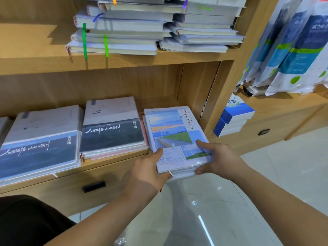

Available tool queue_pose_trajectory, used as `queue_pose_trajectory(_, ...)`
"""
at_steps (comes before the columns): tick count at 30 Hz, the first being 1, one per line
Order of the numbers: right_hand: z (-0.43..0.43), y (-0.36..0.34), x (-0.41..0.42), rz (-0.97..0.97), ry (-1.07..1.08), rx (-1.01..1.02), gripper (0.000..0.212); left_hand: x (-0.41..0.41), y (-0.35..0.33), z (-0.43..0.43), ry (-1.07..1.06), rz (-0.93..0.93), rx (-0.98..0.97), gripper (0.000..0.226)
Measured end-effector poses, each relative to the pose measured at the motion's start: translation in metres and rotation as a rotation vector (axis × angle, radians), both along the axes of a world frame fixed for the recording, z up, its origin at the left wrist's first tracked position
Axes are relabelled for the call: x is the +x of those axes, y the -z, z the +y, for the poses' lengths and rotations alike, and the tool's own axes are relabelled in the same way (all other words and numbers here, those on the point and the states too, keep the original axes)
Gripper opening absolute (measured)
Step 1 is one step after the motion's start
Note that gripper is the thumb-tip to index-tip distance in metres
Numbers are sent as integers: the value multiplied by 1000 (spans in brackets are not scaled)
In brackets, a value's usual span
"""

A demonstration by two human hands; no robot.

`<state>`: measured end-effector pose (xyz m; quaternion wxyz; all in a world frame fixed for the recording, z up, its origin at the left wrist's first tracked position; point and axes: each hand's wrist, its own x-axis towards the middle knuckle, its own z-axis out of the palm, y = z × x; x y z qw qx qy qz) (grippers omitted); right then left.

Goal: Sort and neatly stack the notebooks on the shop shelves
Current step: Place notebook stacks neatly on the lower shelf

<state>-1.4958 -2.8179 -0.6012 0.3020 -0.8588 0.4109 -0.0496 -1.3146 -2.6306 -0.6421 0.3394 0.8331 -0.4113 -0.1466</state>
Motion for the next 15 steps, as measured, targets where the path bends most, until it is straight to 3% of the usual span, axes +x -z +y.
queue_pose_trajectory(7,6,12,-7,-62,-22,88,125,-16,11,13,71,7,-35,111)
queue_pose_trajectory(11,10,19,-5,-63,-15,43,123,-15,10,11,87,-143,-6,95)
queue_pose_trajectory(15,5,22,-6,-113,23,83,122,-11,8,7,58,-169,20,87)
